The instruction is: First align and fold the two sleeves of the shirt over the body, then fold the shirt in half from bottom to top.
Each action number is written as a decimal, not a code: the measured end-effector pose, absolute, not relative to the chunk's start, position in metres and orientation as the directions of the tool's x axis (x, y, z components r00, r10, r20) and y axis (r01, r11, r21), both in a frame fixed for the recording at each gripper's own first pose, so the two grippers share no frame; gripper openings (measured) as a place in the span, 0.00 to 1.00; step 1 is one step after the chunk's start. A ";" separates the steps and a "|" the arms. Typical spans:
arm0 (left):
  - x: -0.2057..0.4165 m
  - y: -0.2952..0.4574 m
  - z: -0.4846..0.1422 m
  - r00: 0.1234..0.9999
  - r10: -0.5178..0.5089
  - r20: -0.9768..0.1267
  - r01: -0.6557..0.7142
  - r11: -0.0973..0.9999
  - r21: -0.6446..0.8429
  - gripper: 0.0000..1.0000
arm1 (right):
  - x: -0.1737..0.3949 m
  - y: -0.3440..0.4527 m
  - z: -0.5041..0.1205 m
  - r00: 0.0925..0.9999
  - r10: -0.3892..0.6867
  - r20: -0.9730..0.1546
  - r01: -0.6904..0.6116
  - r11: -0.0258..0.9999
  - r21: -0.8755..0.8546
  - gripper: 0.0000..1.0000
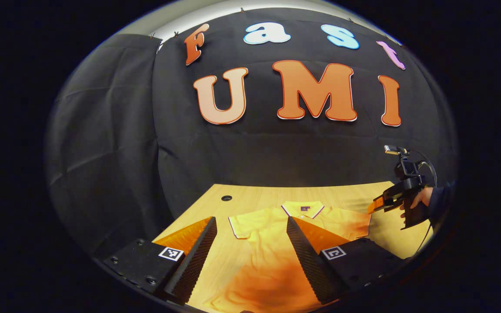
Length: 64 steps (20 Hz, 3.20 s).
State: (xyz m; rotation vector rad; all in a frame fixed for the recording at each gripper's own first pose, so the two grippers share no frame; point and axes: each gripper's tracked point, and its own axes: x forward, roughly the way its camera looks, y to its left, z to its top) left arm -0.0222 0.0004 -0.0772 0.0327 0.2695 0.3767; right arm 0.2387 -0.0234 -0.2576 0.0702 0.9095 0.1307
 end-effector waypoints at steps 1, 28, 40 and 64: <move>-0.024 0.000 -0.081 0.891 0.371 -0.262 -0.362 0.928 0.086 1.00 | 0.241 -0.023 -0.266 0.593 0.140 -0.793 -0.074 0.990 0.119 0.91; -0.021 -0.023 -0.099 0.870 0.363 -0.333 -0.333 0.932 0.145 0.99 | 0.267 -0.023 -0.342 0.311 0.172 -0.935 -0.022 0.985 0.173 0.19; -0.022 -0.022 -0.104 0.864 0.366 -0.345 -0.336 0.931 0.146 0.99 | 0.278 0.034 -0.280 0.368 0.344 -0.864 -0.116 0.939 0.324 0.07; -0.042 0.006 -0.116 0.797 0.469 -0.382 -0.476 0.876 0.081 0.99 | 0.264 0.119 -0.264 0.312 0.533 -0.786 -0.258 0.844 0.470 0.82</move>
